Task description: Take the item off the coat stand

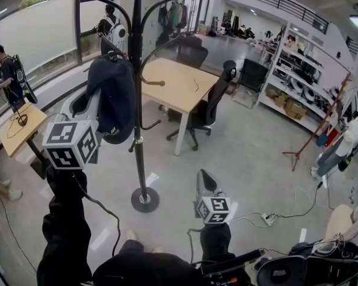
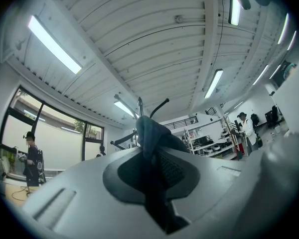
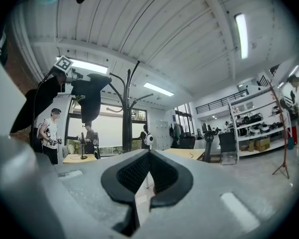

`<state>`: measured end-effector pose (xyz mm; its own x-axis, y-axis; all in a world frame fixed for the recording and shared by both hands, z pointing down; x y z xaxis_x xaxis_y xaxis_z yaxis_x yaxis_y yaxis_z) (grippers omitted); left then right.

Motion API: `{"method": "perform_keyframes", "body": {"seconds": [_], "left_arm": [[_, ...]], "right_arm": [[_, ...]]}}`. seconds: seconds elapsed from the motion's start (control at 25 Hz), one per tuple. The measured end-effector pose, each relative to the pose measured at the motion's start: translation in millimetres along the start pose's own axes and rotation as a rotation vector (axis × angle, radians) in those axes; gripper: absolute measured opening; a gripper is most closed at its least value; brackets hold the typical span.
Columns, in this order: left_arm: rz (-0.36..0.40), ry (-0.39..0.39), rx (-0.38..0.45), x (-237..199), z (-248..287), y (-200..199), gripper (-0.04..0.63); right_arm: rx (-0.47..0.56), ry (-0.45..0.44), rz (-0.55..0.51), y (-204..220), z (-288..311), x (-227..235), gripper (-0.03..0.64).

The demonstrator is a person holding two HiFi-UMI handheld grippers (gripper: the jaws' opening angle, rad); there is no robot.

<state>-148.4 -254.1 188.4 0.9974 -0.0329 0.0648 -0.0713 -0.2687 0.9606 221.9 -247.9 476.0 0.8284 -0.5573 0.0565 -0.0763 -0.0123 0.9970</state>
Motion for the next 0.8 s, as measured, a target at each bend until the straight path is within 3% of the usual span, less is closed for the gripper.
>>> {"method": "perform_keyframes", "body": {"seconds": [0.8], "left_arm": [[-0.006, -0.040, 0.019, -32.5, -43.8, -11.1, 0.038]], "right_arm": [[-0.009, -0.106, -0.018, -6.6, 40.5, -24.4, 0.002]]}}
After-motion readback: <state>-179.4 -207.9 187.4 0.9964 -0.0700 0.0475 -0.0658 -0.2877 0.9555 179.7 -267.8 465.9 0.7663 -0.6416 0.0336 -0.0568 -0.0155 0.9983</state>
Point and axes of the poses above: the fingertips, and each gripper's own axes: z forward along the fingers, x to its right, y out of its underside, the point moved 8 cm from there along -z, backward along the fingers, and after that the axes turned 12 degrees about -y, right-handed, at the moved point
